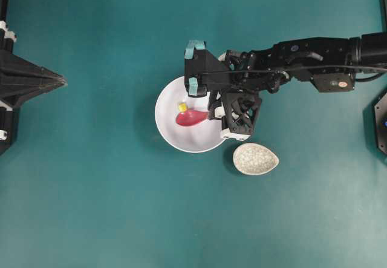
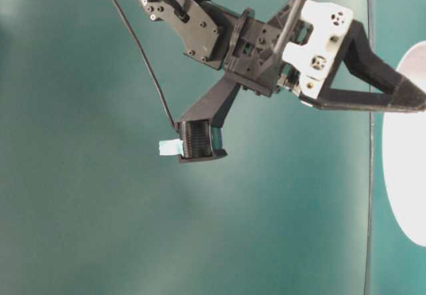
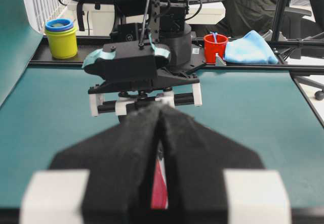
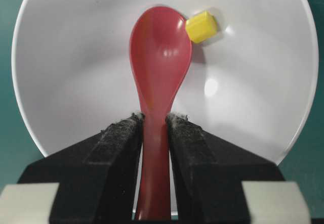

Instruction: Scoop the yellow hexagonal prism block from the bowl with a spoon using the right arm.

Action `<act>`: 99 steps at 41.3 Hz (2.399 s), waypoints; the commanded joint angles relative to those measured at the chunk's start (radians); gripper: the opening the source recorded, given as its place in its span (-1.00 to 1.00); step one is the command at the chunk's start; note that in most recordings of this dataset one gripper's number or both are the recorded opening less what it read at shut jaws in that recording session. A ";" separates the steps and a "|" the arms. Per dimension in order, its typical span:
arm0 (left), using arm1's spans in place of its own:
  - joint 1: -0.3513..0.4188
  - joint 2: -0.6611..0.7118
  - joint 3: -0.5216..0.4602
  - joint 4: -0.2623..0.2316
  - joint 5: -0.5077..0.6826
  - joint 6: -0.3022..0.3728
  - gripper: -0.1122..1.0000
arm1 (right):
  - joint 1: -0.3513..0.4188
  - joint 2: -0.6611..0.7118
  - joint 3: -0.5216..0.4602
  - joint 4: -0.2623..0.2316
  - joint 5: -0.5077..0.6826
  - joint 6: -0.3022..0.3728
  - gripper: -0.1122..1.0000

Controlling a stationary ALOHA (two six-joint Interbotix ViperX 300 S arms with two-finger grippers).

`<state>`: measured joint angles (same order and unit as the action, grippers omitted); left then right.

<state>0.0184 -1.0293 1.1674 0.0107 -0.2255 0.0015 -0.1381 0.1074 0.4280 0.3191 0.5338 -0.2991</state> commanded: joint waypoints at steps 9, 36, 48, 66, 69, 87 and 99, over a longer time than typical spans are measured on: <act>0.000 0.005 -0.031 0.003 -0.009 -0.002 -0.80 | 0.017 -0.094 -0.032 0.003 0.015 0.000 -0.35; 0.000 0.005 -0.031 0.003 -0.009 -0.002 -0.80 | 0.055 -0.311 0.038 0.005 0.164 0.092 -0.35; 0.000 0.005 -0.031 0.003 -0.008 -0.002 -0.80 | 0.138 -0.414 0.155 0.005 0.152 0.144 -0.35; 0.002 0.005 -0.031 0.003 -0.006 -0.002 -0.80 | 0.249 -0.500 0.334 0.000 0.061 0.272 -0.35; 0.002 0.005 -0.031 0.003 -0.005 -0.002 -0.80 | 0.250 -0.500 0.356 -0.002 0.046 0.270 -0.35; 0.000 0.005 -0.031 0.003 -0.005 -0.002 -0.80 | 0.250 -0.472 0.491 -0.021 -0.167 0.272 -0.35; 0.000 0.005 -0.031 0.003 -0.005 -0.005 -0.80 | 0.250 -0.426 0.489 -0.021 -0.181 0.270 -0.35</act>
<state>0.0184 -1.0293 1.1689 0.0107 -0.2255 -0.0015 0.1089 -0.3129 0.9342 0.2991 0.3605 -0.0261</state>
